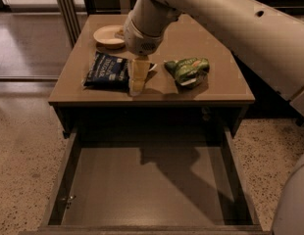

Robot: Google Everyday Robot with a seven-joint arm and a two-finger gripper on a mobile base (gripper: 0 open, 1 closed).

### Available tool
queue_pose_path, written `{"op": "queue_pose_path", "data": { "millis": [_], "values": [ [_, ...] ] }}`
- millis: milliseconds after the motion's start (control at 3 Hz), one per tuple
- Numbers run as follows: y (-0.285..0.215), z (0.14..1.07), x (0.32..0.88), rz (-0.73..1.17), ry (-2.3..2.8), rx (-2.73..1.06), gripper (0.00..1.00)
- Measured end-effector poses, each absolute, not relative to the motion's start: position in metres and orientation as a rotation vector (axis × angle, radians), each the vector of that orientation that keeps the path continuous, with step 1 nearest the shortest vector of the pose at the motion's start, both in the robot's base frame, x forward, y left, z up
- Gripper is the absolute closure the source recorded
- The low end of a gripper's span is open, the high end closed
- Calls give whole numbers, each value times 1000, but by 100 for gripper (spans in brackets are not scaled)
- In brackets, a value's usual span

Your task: Place blue chip bag into top drawer

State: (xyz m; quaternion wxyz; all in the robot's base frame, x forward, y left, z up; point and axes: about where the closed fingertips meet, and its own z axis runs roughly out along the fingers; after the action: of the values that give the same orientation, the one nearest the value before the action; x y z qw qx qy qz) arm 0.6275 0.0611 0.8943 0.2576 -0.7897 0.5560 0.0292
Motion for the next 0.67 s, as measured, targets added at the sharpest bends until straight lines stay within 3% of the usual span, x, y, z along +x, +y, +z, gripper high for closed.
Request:
{"op": "queue_pose_path", "data": {
  "millis": [667],
  "values": [
    [96,871,628,76,1450,-2214,0]
  ]
}}
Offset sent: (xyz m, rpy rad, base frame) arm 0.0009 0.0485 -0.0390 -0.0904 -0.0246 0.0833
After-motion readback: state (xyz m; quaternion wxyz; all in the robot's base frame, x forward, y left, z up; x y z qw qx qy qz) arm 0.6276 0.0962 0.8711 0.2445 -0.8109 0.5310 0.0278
